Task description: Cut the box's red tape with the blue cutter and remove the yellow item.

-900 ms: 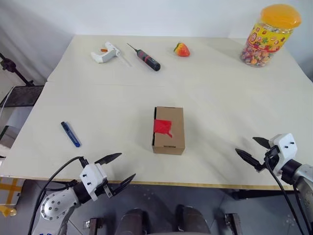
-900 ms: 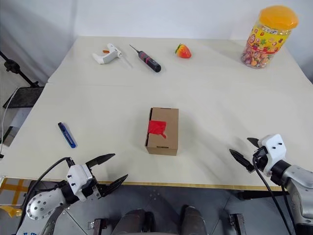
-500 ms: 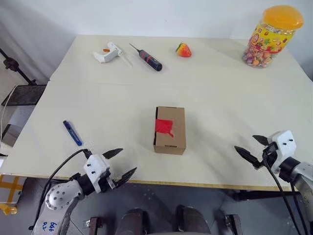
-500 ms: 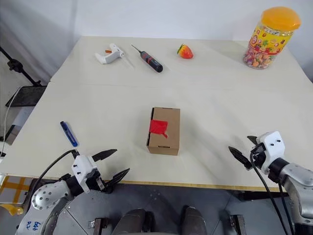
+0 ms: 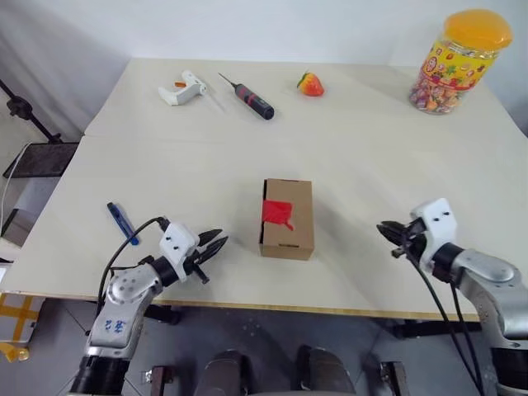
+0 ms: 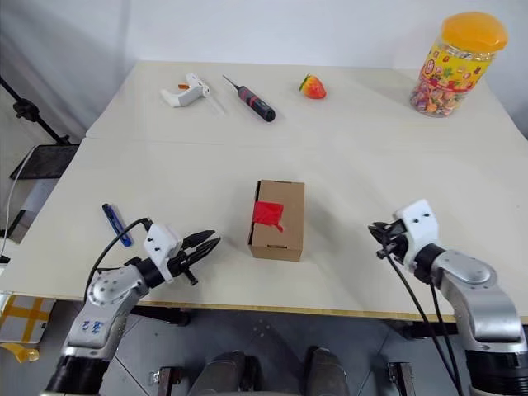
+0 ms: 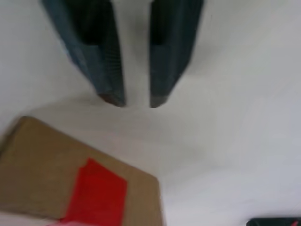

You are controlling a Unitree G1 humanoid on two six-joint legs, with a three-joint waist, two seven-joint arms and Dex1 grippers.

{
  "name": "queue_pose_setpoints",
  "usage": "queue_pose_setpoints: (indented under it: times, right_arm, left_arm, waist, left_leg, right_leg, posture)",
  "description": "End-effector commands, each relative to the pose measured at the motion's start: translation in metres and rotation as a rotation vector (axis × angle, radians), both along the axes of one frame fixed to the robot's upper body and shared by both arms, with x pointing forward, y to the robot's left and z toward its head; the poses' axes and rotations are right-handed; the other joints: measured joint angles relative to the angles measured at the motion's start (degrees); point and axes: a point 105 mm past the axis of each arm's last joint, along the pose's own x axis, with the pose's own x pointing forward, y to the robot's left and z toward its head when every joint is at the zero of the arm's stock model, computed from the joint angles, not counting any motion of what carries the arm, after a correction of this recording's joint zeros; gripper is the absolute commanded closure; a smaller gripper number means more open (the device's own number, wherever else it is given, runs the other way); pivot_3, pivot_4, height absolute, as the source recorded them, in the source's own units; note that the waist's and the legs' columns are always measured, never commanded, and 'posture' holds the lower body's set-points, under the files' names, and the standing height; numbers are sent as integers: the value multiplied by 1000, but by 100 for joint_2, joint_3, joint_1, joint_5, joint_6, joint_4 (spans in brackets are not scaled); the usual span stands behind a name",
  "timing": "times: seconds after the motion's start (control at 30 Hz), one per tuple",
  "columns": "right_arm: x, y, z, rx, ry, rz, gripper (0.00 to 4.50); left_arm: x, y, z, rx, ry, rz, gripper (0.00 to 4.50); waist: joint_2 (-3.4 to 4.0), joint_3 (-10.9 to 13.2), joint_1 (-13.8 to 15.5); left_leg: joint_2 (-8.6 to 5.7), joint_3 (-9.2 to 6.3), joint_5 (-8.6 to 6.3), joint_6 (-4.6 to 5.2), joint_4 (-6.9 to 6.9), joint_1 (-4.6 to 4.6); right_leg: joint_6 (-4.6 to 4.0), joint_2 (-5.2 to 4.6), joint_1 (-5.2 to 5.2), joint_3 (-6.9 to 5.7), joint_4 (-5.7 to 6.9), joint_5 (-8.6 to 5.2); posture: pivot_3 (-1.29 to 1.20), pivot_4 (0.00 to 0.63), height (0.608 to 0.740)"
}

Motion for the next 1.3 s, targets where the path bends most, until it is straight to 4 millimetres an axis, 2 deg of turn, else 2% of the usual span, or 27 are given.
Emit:
queue_pose_setpoints:
  times: [0.03, 0.13, 0.23, 0.43, 0.57, 0.63, 0.8, 0.87, 0.93, 1.07, 1.13, 1.2, 1.3]
  right_arm:
    - [3, 20, 4, -17, -27, 53, 4500]
    - [5, 38, 1, -11, -19, 118, 4500]
    - [4, 47, 1, -24, 2, 152, 4500]
    - [-23, 92, 17, -19, 25, 355, 4500]
    - [-36, 117, 34, 6, -7, 434, 4500]
    - [-37, 119, 40, 10, -20, 430, 4500]
    - [-42, 111, 55, -57, -41, 440, 4500]
    - [-48, 99, 66, -136, -43, 471, 4500]
    - [-50, 89, 74, -191, -45, 487, 4500]
    - [-38, 70, 92, -262, -70, 486, 4500]
    - [-26, 63, 105, -261, -109, 462, 4500]
    - [-1, 56, 117, -265, -179, 428, 4500]
    - [28, 49, 119, -306, -228, 406, 4500]
  left_arm:
    - [17, -11, 9, -17, -48, -11, 4443]
    - [29, -29, 17, -55, -63, -78, 4443]
    - [37, -44, 20, -75, -49, -135, 4443]
    - [47, -100, 40, -125, -53, -337, 4443]
    - [53, -118, 43, -132, -63, -386, 4443]
    - [56, -117, 42, -124, -66, -378, 4443]
    - [66, -96, 40, -106, -73, -316, 4443]
    - [64, -65, 32, -72, -52, -257, 4443]
    - [59, -45, 28, -49, -31, -226, 4443]
    - [38, -26, 23, -36, 51, -207, 4443]
    - [23, -21, 21, -43, 112, -218, 4443]
    - [-1, -25, 23, -92, 196, -271, 4443]
    - [-27, -39, 27, -142, 292, -353, 4443]
  waist:
    - [-1, 0, -6]
    - [-2, 0, -20]
    - [-4, 2, -22]
    - [-7, 3, 6]
    - [-18, 7, -17]
    - [-18, 8, -29]
    - [-19, 8, -24]
    - [-20, 9, -18]
    - [-22, 10, -28]
    - [-28, 13, -60]
    - [-32, 16, -63]
    - [-33, 16, -90]
    - [-34, 17, -81]
  left_leg:
    - [-1, 0, 2, 3, 1, -4]
    - [-6, 3, 2, 3, 1, -4]
    - [-7, 3, 2, 4, 2, -12]
    - [-10, -2, 7, 5, 44, -92]
    - [-15, 0, 7, 6, 54, -101]
    - [-12, 6, 7, 5, 55, -101]
    - [-7, 8, 7, 3, 55, -102]
    - [-3, 6, 7, 3, 58, -102]
    - [0, 4, 7, 5, 60, -103]
    - [6, 4, 5, 5, 70, -102]
    - [9, 3, 5, 5, 75, -101]
    - [8, 4, 5, 5, 82, -101]
    - [7, 3, 5, 5, 88, -100]
  right_leg:
    - [7, 0, -1, 0, -4, 4]
    - [10, 0, -2, 0, -4, 6]
    - [12, 4, -9, -4, -6, 6]
    - [20, 11, -71, -7, 17, 11]
    - [25, 18, -76, -5, 16, 14]
    - [25, 23, -80, -2, 16, 14]
    - [25, 28, -86, 4, 17, 14]
    - [25, 28, -85, 5, 19, 14]
    - [26, 26, -85, 10, 19, 14]
    - [26, 26, -85, 14, 26, 15]
    - [26, 26, -83, 16, 32, 15]
    - [26, 23, -82, 22, 38, 15]
    - [26, 16, -82, 24, 49, 14]
  posture:
    - [0, 150, 740]
    - [0, 150, 740]
    - [0, 150, 740]
    - [0, 150, 740]
    - [0, 150, 740]
    - [0, 150, 740]
    - [0, 150, 740]
    - [0, 150, 740]
    - [0, 150, 740]
    - [0, 150, 740]
    - [0, 150, 740]
    - [0, 150, 740]
    - [0, 150, 740]
